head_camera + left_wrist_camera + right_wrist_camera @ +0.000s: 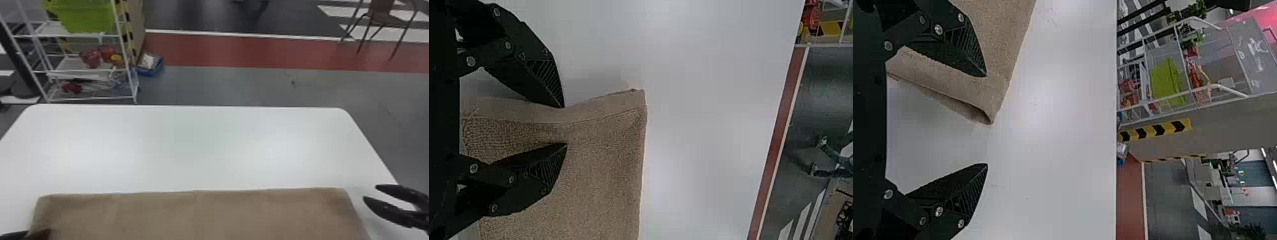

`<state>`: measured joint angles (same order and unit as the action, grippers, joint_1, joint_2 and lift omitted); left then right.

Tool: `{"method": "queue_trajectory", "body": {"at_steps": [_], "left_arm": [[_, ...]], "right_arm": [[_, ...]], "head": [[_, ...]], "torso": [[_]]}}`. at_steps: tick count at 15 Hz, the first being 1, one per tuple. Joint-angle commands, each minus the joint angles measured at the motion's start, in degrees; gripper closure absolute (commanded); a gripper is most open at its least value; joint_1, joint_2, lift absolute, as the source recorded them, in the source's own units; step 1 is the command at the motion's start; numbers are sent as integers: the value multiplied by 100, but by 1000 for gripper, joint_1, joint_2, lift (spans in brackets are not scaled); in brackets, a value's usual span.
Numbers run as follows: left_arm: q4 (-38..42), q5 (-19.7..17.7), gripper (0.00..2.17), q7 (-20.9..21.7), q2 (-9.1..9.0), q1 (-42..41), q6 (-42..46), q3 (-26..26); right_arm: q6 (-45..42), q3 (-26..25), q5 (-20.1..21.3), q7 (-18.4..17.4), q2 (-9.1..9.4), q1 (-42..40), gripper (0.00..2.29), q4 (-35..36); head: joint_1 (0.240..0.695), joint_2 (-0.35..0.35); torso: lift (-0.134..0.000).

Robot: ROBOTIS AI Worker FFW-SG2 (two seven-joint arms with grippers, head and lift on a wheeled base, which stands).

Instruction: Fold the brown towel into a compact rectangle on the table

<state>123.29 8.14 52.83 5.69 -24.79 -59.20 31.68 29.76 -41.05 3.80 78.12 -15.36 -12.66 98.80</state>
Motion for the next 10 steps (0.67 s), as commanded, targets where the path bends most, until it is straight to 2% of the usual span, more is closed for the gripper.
{"method": "queue_trajectory", "body": {"at_steps": [1, 4, 10], "left_arm": [[81, -41, 1622, 0, -24, -8, -36, 14], [257, -138, 1777, 43, -32, -8, -405, 58], [670, -726, 1777, 0, -103, 177, -932, 524]], "right_arm": [[26, -17, -107, 20, 6, 0, 282, 16], [44, -44, -169, 20, 68, -9, 282, 113], [237, -52, -397, 20, 244, -53, 282, 394]], "head": [[695, -89], [695, -89], [695, -77]], "torso": [[-122], [-122], [-122]]}}
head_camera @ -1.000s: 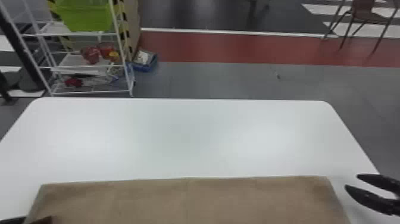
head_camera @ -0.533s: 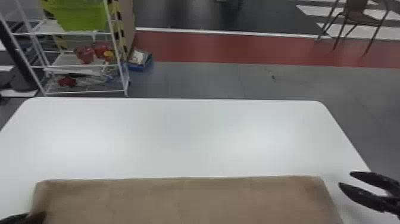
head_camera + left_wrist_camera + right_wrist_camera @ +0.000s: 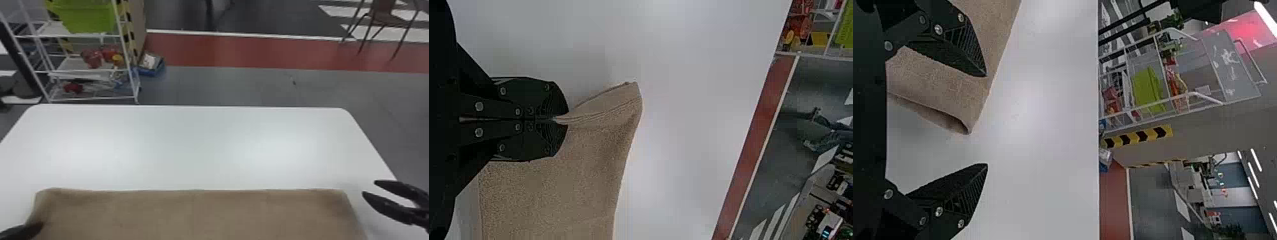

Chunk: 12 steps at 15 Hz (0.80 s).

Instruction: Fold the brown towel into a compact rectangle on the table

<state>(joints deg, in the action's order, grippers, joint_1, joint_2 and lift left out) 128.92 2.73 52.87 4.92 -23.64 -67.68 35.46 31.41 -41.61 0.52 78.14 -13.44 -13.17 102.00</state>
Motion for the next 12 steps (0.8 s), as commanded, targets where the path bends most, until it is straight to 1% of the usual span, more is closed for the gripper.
{"method": "queue_trajectory", "body": {"at_steps": [1, 4, 5, 6, 7, 8, 9, 10, 11, 12], "left_arm": [[160, -396, 1777, -14, -26, 96, -207, 277], [291, -756, 1777, 30, -26, 255, -752, 480], [335, -888, 1777, 30, -26, 272, -840, 497], [344, -932, 1777, 22, -26, 299, -875, 497], [344, -994, 1777, -14, -35, 316, -857, 497], [344, -1055, 1777, -49, -44, 351, -857, 515], [335, -1073, 1777, -75, -70, 395, -857, 550], [335, -1117, 1777, -93, -70, 439, -857, 576], [327, -1134, 1777, -110, -70, 466, -857, 611], [327, -1178, 1777, -119, -70, 501, -857, 664]], "right_arm": [[107, 22, -87, 19, 105, -10, 286, 109], [160, 171, -122, 19, 219, -45, 292, 179], [213, 285, -114, 19, 281, -54, 397, 241], [230, 391, -114, 19, 386, -63, 502, 285], [265, 496, -114, 19, 474, -63, 657, 346], [441, 611, -114, 19, 562, -63, 913, 452], [582, 751, -114, 19, 667, -89, 1274, 601], [687, 901, -105, 19, 720, -177, 1484, 751], [793, 1085, -79, 19, 764, -256, 1588, 891], [863, 1270, 9, 19, 817, -335, 1598, 997]], "head": [[695, -70], [695, -43], [695, -37], [695, -31], [695, -23], [695, -12], [695, 1], [695, 35], [695, 57], [695, 78]], "torso": [[-122], [-122], [-122], [-122], [-122], [-122], [-122], [-122], [-122], [-122]]}}
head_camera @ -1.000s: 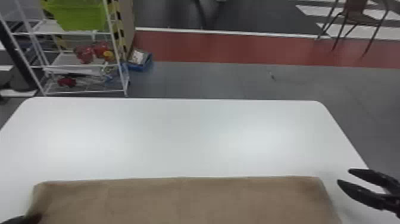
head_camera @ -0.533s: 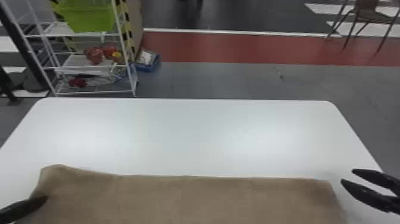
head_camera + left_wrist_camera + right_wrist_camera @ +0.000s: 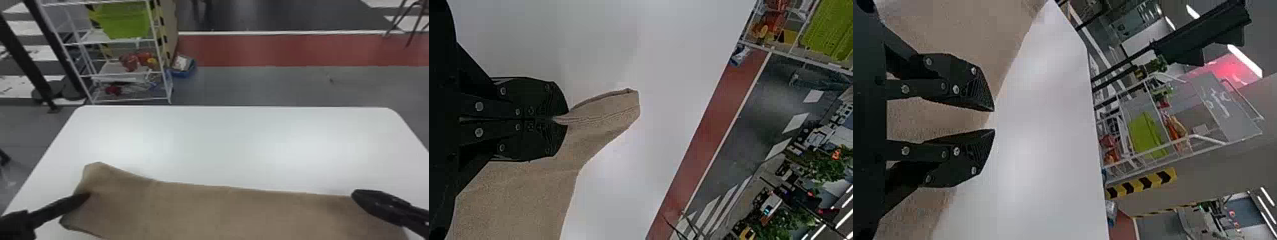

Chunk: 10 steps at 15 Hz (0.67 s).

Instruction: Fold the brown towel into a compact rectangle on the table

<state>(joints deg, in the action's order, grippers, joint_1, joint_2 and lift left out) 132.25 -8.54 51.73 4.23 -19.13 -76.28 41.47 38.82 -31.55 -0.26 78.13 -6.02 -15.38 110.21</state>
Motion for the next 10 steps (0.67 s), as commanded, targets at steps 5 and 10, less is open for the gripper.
{"method": "queue_trajectory", "body": {"at_steps": [5, 10], "left_arm": [[-24, -210, 1777, -31, -2, 173, -156, 195], [-121, -210, 1777, -40, 16, 313, -156, 274]], "right_arm": [[245, 940, 360, 19, 251, -281, 1598, 334], [263, 1494, 1090, -193, 251, -202, 1598, 299]], "head": [[695, 215], [695, 293]], "torso": [[-122], [-122]]}}
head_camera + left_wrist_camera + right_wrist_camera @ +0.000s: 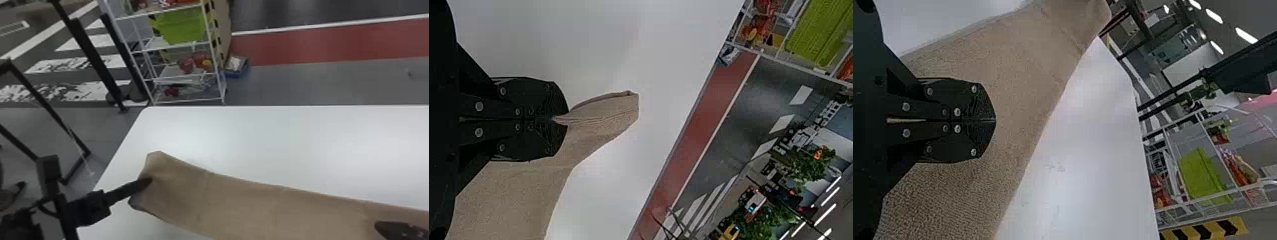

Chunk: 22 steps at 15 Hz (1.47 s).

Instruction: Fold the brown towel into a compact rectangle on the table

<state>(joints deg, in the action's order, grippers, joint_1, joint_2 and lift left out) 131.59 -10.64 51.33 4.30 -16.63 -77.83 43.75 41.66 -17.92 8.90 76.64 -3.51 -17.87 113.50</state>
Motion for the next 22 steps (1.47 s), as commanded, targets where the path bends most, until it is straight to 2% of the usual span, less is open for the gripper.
{"method": "queue_trajectory", "body": {"at_steps": [1, 9, 15, 16, 18, 22], "left_arm": [[-89, -9, 1777, 0, 10, 81, 0, 46], [-160, -26, 1777, -53, 18, 239, 0, 55], [-318, -18, 1777, -88, 45, 371, 17, 161], [-327, -26, 1777, -88, 54, 380, 17, 205], [-327, -123, 1777, -53, 71, 406, 0, 328], [-318, -395, 1777, 18, 80, 406, -317, 433]], "right_arm": [[-4, 218, 253, -79, -1, 90, 1598, -47], [629, 930, 868, -351, 35, 574, 1598, -293], [646, 1185, 965, -668, 43, 1040, 1598, -838], [646, 1255, 982, -703, 78, 1136, 1598, -952], [611, 1352, 1184, -747, 263, 1365, 1598, -1155], [646, 1519, 1167, -826, 307, 1435, 1598, -1207]], "head": [[695, 302], [695, 345], [695, 350], [695, 350], [695, 350], [695, 350]], "torso": [[-122], [-122], [-122], [-122], [-122], [-122]]}}
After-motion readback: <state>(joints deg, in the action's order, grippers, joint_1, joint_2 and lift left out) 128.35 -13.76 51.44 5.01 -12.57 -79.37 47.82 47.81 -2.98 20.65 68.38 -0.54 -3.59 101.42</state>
